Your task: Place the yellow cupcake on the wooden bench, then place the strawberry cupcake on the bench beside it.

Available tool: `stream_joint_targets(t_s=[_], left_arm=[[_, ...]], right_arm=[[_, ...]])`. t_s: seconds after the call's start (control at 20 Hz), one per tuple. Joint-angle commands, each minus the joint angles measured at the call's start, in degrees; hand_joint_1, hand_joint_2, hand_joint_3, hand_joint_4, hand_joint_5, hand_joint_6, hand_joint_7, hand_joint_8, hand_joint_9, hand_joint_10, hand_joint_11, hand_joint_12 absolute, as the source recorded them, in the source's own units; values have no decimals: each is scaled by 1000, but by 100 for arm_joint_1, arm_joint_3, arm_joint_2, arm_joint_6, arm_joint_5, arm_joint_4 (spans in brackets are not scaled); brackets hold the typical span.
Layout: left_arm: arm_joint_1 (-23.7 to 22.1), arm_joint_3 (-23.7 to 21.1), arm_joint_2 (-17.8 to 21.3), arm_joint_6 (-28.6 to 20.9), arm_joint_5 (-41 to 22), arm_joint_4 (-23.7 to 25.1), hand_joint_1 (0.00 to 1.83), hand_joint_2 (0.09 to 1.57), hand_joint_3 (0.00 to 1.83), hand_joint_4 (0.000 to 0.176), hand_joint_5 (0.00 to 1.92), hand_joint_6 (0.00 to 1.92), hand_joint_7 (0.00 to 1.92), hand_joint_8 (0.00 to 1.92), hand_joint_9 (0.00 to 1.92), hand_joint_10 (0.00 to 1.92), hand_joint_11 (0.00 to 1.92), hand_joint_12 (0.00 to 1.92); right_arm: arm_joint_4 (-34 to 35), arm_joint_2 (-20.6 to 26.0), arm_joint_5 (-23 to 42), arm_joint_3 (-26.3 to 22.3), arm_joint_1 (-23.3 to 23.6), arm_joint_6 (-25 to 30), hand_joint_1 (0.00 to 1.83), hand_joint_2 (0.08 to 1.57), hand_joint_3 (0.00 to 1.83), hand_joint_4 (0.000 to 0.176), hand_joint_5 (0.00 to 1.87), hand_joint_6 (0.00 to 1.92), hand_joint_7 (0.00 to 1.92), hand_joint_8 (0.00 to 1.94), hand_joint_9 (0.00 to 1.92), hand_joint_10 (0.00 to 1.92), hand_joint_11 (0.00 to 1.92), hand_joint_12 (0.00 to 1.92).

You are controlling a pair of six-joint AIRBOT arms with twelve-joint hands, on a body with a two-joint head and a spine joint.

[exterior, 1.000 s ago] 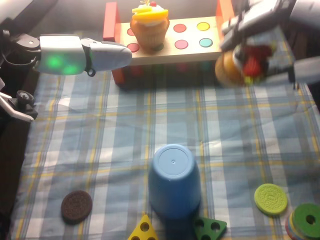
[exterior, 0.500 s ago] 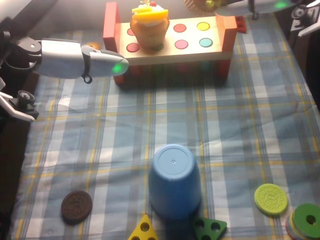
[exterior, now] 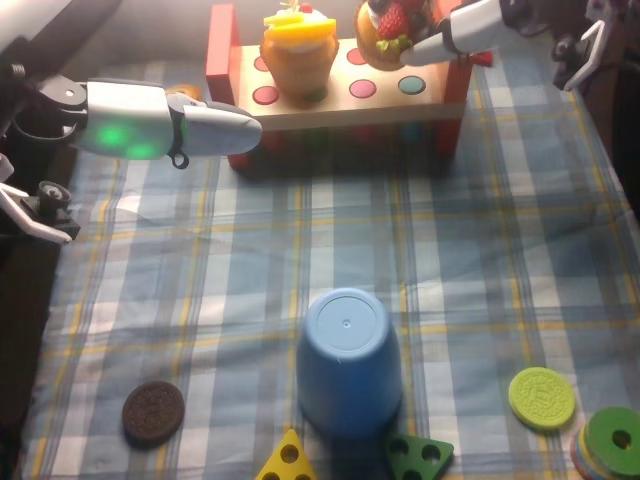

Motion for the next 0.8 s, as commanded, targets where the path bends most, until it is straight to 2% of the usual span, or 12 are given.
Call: stream_joint_targets(t_s=[0.0, 0.05, 0.15, 0.2, 0.4, 0.45, 0.5, 0.55, 0.6, 0.65, 0.7, 0.75], left_arm=[[-83, 34, -9, -42, -654, 64, 1000, 758, 0, 176, 0, 0, 0, 0, 0, 0, 0, 0], [-85, 34, -9, -42, -662, 67, 1015, 750, 0, 176, 0, 0, 0, 0, 0, 0, 0, 0], [-95, 36, -17, -42, -679, 80, 995, 763, 0, 176, 0, 0, 0, 0, 0, 0, 0, 0], [-99, 34, -20, -42, -680, 85, 993, 772, 3, 176, 0, 0, 0, 0, 0, 0, 0, 0], [-114, 38, -24, -42, -671, 100, 977, 774, 2, 176, 0, 0, 0, 0, 0, 0, 0, 0], [-119, 40, -28, -42, -671, 108, 983, 772, 1, 176, 0, 0, 0, 0, 0, 0, 0, 0], [-124, 42, -34, -42, -670, 112, 967, 765, 0, 176, 0, 0, 0, 0, 0, 0, 0, 0], [-127, 42, -35, -42, -670, 118, 953, 766, 0, 176, 0, 0, 0, 0, 0, 0, 0, 0], [-130, 42, -35, -42, -667, 122, 960, 775, 3, 176, 0, 0, 0, 0, 0, 0, 0, 0], [-131, 42, -35, -42, -666, 130, 958, 783, 6, 176, 0, 0, 0, 0, 0, 0, 0, 0], [-131, 43, -35, -42, -666, 132, 962, 783, 5, 176, 0, 0, 0, 0, 0, 0, 0, 0], [-131, 43, -35, -42, -666, 133, 997, 766, 0, 176, 0, 0, 0, 0, 0, 0, 0, 0]], right_arm=[[140, -25, 478, 18, 98, 34, 1407, 1011, 0, 0, 1088, 676, 1363, 325, 1122, 909, 548, 1232], [91, -44, 450, 18, 97, 51, 1310, 1003, 2, 0, 1236, 417, 1278, 610, 1053, 815, 481, 1384], [65, -120, 413, 22, 94, 73, 1276, 1008, 1, 0, 1334, 293, 1180, 749, 998, 918, 599, 1553], [65, -128, 408, 27, 94, 89, 1264, 1023, 2, 7, 1296, 399, 1123, 812, 908, 866, 438, 1552], [38, -208, 363, 83, 91, 117, 1262, 1035, 1, 0, 1206, 524, 1135, 850, 975, 836, 588, 1469], [16, -212, 352, 87, 91, 117, 1361, 1044, 2, 0, 1154, 591, 1166, 747, 968, 1068, 564, 1494], [-2, -218, 343, 94, 91, 117, 1261, 1072, 4, 0, 1036, 809, 1114, 839, 757, 843, 177, 1502], [-15, -222, 336, 98, 91, 117, 1230, 1103, 2, 0, 941, 958, 1063, 934, 604, 628, 35, 1374], [-30, -224, 328, 100, 91, 117, 1157, 1006, 0, 35, 800, 443, 867, 476, 536, 452, 6, 1263], [-45, -224, 317, 100, 91, 117, 1119, 978, 0, 55, 738, 156, 759, 207, 516, 347, 0, 1296], [-54, -224, 305, 100, 91, 117, 1091, 971, 0, 74, 705, 42, 729, 82, 515, 278, 0, 1309], [-55, -224, 296, 100, 91, 117, 972, 957, 0, 91, 543, 3, 634, 6, 470, 156, 0, 1233]])
